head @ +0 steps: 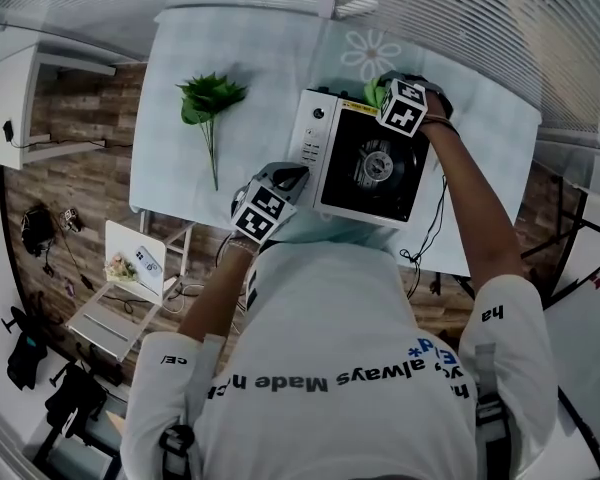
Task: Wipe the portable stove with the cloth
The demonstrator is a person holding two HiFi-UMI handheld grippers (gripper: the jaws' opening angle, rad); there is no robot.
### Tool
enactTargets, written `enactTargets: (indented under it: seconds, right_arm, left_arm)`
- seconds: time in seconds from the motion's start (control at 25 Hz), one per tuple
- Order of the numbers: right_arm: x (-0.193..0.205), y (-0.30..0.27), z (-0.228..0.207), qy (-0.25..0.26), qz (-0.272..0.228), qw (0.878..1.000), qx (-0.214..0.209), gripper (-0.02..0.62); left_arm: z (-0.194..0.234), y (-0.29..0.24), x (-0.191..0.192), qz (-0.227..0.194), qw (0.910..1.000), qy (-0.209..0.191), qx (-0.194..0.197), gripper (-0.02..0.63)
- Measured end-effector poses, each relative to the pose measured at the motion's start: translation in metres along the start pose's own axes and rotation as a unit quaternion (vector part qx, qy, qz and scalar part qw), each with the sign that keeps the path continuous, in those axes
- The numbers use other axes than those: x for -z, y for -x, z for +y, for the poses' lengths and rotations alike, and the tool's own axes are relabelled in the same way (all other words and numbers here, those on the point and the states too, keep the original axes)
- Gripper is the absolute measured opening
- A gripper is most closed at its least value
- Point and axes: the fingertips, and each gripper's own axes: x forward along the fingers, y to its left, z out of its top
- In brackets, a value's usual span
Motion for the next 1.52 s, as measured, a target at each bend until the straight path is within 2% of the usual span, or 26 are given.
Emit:
enactTargets:
  seconds: [0.16, 0.32, 0.52, 0.68, 0.8, 1.0, 1.16, 1.32, 1.52]
  right_arm:
    - [-0.023, -0.002, -0.003, -0.004, -0.01, 1.0, 0.01, 0.023]
    - [-0.022, -0.001, -0.005, 0.001, -0.001, 1.0, 0.023, 0.023]
    - [-0.028, 0.015, -0.021, 0.013, 0.006, 0.997, 0.08, 0.023]
    - [-0.057, 0.037, -0.037, 0.027, -0.015, 0.992, 0.124, 0.023]
    - [-0.096, 0.05, -0.04, 0.034, -0.047, 0.989, 0.136, 0.023]
    - [-0.162, 0.045, -0.019, 0.071, -0.077, 0.988, 0.116, 0.023]
    - [-0.199, 0.022, 0.005, 0.106, -0.072, 0.987, 0.092, 0.023]
    - [-0.221, -0.003, 0.024, 0.129, -0.049, 0.989, 0.06, 0.023]
    - [-0.21, -0.036, 0.045, 0.133, 0.023, 0.991, 0.002, 0.023]
  left_arm:
    - [-0.001, 0.0, -0.001, -0.003, 1.0, 0.0, 0.001, 0.011]
    - [0.0, 0.0, 0.0, -0.012, 0.9999, -0.005, -0.001, 0.012]
    - [-0.004, 0.004, 0.005, -0.022, 0.9993, -0.018, -0.023, 0.012]
    - [-0.008, 0.013, 0.008, -0.029, 0.9994, -0.006, -0.018, 0.012]
    - [-0.013, 0.018, 0.013, -0.028, 0.9995, -0.006, -0.01, 0.012]
    - [-0.024, 0.022, 0.023, -0.024, 0.9997, -0.002, 0.005, 0.012]
    - [-0.029, 0.022, 0.032, -0.022, 0.9997, -0.001, 0.013, 0.012]
    - [-0.03, 0.023, 0.033, -0.025, 0.9995, -0.001, 0.018, 0.012]
    - [-0.034, 0.026, 0.034, -0.022, 0.9994, -0.007, 0.025, 0.012]
